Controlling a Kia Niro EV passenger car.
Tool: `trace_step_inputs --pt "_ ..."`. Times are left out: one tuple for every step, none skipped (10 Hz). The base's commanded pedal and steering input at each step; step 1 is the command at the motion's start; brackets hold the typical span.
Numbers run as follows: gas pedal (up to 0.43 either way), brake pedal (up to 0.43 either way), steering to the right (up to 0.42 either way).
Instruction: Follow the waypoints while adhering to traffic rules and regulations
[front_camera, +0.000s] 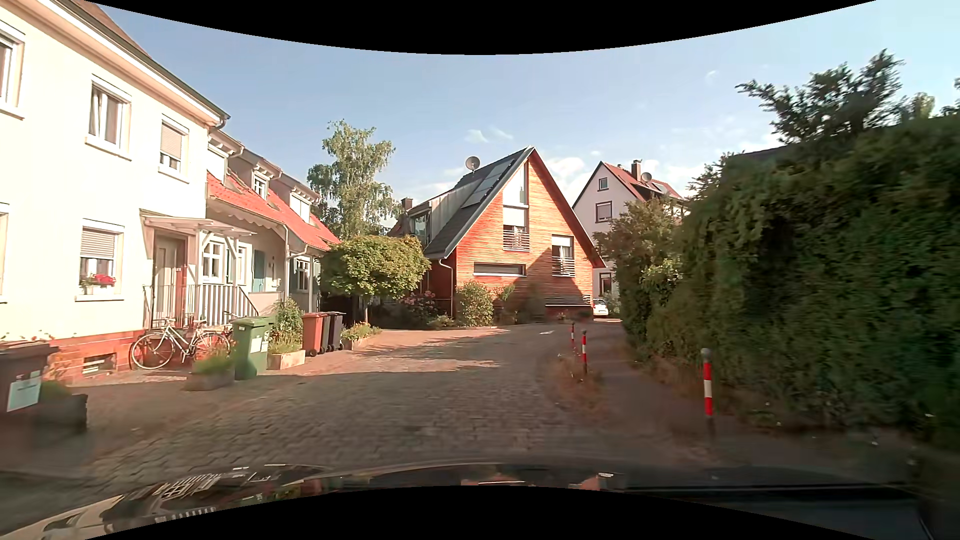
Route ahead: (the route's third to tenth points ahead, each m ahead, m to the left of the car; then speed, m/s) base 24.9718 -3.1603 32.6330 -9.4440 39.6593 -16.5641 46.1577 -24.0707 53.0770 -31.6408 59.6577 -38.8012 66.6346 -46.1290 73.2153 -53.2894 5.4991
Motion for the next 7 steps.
trace_step_inputs --pt "0.087 0.0 -0.087" --pt "0.087 0.0 -0.075" --pt "0.079 0.0 -0.058" --pt "0.079 0.0 -0.044" --pt "0.079 0.0 -0.026" --pt "0.079 0.0 -0.012" --pt "0.067 0.0 0.0"
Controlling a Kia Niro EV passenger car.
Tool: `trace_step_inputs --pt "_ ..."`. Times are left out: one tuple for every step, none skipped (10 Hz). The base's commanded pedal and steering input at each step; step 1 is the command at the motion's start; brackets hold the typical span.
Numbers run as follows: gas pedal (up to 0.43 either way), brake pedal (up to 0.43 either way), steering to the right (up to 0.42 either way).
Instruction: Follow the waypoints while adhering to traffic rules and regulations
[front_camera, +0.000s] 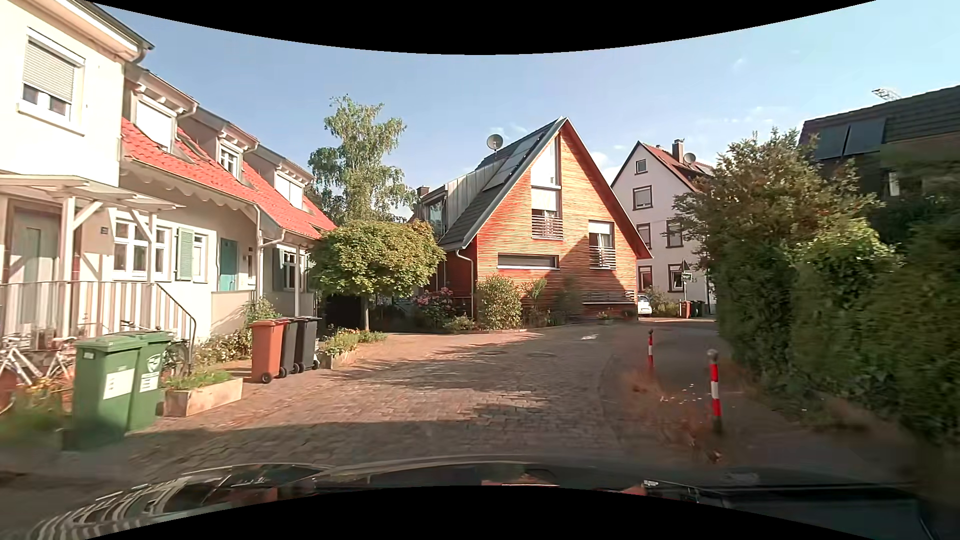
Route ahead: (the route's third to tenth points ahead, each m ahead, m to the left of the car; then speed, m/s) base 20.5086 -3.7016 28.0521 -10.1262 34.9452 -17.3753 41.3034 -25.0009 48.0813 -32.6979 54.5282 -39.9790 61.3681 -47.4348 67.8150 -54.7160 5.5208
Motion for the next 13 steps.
trace_step_inputs --pt "0.067 0.0 0.011" --pt "0.059 0.0 0.024" --pt "0.047 0.0 0.04" --pt "0.02 0.0 0.057" --pt "0.02 0.0 0.077" --pt "0.02 0.0 0.09" --pt "0.008 0.0 0.111" --pt "0.008 0.0 0.128" --pt "0.008 0.0 0.142" --pt "0.008 0.0 0.154" --pt "0.008 0.0 0.166" --pt "0.008 0.0 0.174" --pt "0.02 0.0 0.184"
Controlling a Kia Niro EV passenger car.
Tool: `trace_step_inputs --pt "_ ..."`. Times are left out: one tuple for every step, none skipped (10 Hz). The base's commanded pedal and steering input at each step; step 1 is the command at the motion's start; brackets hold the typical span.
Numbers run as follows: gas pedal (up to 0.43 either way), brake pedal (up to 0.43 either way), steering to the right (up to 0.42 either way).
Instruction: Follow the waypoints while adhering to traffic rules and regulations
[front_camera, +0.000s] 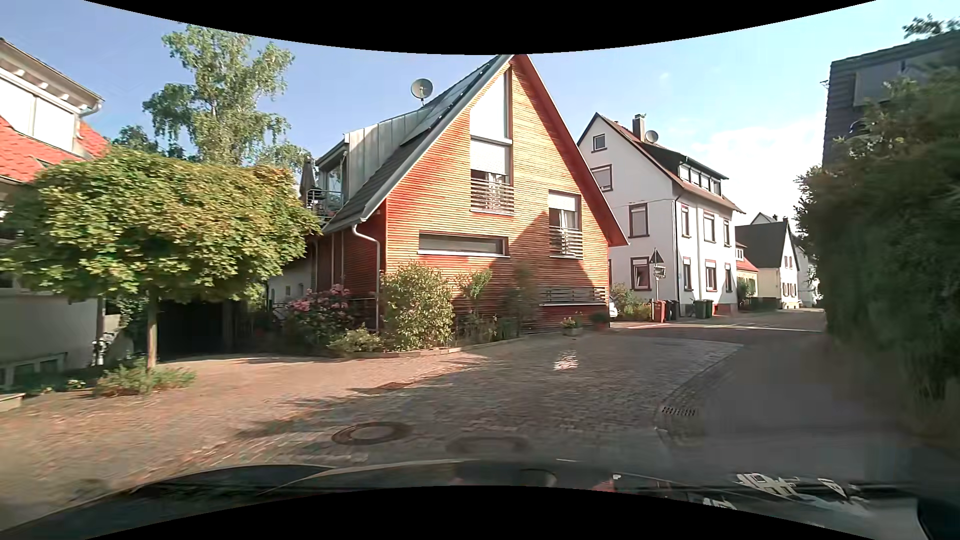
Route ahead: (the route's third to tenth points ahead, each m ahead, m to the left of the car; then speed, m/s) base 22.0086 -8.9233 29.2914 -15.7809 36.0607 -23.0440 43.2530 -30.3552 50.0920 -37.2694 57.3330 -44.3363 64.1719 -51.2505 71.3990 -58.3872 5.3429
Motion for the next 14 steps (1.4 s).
trace_step_inputs --pt "0.028 0.0 0.197" --pt "0.039 0.0 0.211" --pt "0.047 0.0 0.219" --pt "0.047 0.0 0.225" --pt "0.047 0.0 0.229" --pt "0.047 0.0 0.23" --pt "0.067 0.0 0.23" --pt "0.079 0.0 0.229" --pt "0.079 0.0 0.229" --pt "0.098 0.0 0.228" --pt "0.098 0.0 0.228" --pt "0.118 0.0 0.225" --pt "0.13 0.0 0.22" --pt "0.13 0.0 0.215"
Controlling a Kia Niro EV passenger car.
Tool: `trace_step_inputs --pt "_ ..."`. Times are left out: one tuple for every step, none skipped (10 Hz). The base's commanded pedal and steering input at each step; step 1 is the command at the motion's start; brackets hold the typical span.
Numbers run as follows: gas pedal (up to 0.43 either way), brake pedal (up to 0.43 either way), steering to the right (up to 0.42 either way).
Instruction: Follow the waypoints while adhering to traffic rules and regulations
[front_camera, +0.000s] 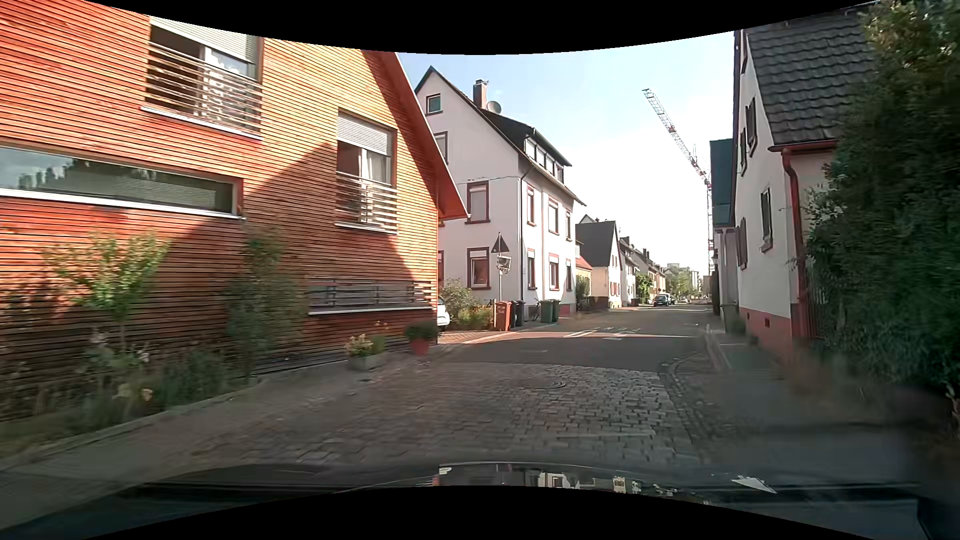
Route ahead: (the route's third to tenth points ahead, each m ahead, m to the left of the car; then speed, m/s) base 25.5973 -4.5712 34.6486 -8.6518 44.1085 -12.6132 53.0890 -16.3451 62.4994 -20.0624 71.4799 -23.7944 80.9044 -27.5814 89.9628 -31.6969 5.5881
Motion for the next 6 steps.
trace_step_inputs --pt "0.13 0.0 0.209" --pt "0.13 0.0 0.2" --pt "0.13 0.0 0.195" --pt "0.13 0.0 0.189" --pt "0.13 0.0 0.186" --pt "0.13 0.0 0.181"
